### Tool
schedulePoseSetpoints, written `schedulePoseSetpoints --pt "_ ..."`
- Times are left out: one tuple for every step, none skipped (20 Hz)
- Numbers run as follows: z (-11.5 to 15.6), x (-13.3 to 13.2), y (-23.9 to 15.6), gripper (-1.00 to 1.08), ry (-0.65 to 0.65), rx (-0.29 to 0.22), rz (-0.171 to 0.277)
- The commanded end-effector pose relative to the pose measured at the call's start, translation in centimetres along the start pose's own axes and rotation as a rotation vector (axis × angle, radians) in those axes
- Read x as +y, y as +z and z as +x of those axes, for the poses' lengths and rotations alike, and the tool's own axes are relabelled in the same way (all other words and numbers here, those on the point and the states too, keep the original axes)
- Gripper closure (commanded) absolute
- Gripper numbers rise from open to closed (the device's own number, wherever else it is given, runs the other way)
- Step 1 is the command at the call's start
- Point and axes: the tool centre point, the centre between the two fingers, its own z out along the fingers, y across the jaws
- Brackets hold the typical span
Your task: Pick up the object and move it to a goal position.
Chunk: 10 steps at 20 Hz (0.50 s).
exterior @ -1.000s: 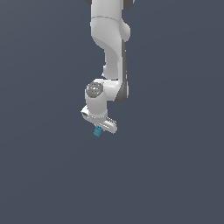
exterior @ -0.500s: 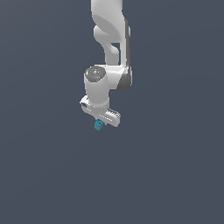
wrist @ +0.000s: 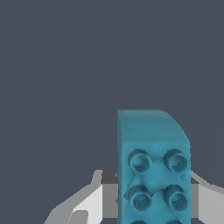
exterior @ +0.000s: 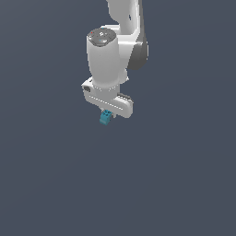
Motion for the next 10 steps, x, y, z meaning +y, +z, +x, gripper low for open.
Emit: schedulePoseSetpoints --pt "-0.2 -0.4 -2.9 1.08 0.0 0.0 -0.001" --pt "-0.2 -0.5 -4.0 1.08 0.0 0.0 -0.001" --pt "-0.3 -0.7 -5.1 1.08 0.0 0.0 -0.001" --pt "-0.3 -0.8 -6.2 1.08 0.0 0.0 -0.001" --pt "-0.4 -1.0 -7.2 1.08 0.0 0.0 -0.001" --pt "-0.4 -1.2 -8.3 1.08 0.0 0.0 -0.001" --pt "-0.5 -1.3 -9.4 1.08 0.0 0.0 -0.001" --pt "-0.5 -1.5 -10.4 1.08 0.0 0.0 -0.001" --pt "-0.6 -1.6 -11.5 1.08 0.0 0.0 -0.001" --pt "-0.6 -1.8 -12.5 1.08 0.0 0.0 -0.001"
